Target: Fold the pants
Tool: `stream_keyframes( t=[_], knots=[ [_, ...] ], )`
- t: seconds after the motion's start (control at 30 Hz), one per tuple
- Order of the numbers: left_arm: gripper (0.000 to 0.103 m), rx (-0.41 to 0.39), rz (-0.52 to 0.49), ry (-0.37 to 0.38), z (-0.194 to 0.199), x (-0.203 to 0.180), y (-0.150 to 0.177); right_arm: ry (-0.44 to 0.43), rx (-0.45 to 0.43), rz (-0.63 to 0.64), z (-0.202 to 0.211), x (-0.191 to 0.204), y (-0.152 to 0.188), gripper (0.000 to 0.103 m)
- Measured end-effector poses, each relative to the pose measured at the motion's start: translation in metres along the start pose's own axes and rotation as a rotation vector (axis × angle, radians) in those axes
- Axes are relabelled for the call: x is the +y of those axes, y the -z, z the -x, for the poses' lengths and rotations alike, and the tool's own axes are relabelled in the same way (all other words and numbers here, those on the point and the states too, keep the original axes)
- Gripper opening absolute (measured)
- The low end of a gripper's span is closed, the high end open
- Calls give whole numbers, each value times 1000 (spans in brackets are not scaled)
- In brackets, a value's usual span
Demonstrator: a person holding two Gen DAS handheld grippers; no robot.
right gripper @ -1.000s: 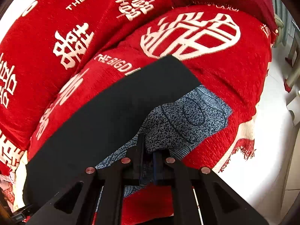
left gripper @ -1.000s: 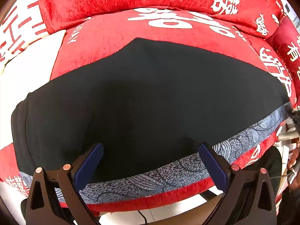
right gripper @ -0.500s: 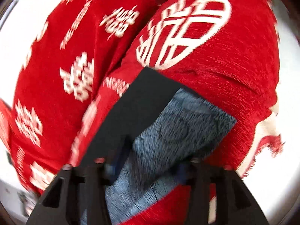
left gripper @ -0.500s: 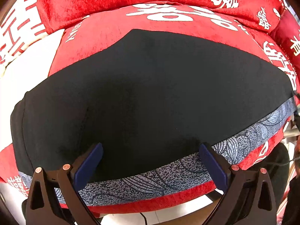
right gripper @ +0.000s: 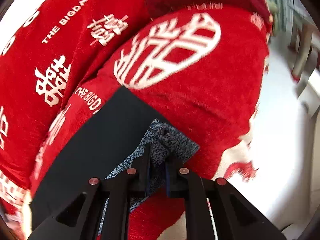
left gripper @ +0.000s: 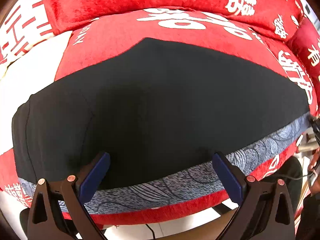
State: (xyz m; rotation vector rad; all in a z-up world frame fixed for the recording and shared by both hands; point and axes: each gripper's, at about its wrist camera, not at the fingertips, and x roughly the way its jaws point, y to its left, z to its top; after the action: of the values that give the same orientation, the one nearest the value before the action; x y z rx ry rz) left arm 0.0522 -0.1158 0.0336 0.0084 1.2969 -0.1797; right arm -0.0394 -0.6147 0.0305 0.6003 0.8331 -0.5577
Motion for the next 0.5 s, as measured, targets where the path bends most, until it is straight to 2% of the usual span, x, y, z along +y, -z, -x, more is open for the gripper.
stream_keyframes(
  t=[0.03, 0.07, 0.1, 0.13, 0.17, 0.23, 0.3, 0.4, 0.5],
  knots=[
    [102, 10, 4, -9, -4, 2, -1, 27, 27, 18, -5, 1, 0, 15],
    [102, 23, 2, -19, -9, 3, 0, 51, 66, 17, -11, 1, -1, 31],
    [102, 16, -7, -25, -9, 1, 1, 82, 82, -16, -10, -5, -4, 41],
    [102, 7, -11, -34, -7, 0, 2, 129, 79, -45, -5, -9, -6, 64],
    [102, -7, -5, -35, -3, -1, 3, 170, 65, -64, 2, -11, -8, 71],
    [102, -39, 0, -4, 3, -2, 2, 196, 0, -55, 26, -9, -9, 71],
    [102, -51, -3, -9, 3, -7, -1, 154, -45, 45, 46, 18, -3, 71],
    [102, -32, -29, -20, -5, -17, -2, 22, 19, 316, 54, 95, 28, 75],
    [102, -37, -74, -73, -9, -24, 6, -129, 133, 656, 55, 187, 94, 79]
  ],
)
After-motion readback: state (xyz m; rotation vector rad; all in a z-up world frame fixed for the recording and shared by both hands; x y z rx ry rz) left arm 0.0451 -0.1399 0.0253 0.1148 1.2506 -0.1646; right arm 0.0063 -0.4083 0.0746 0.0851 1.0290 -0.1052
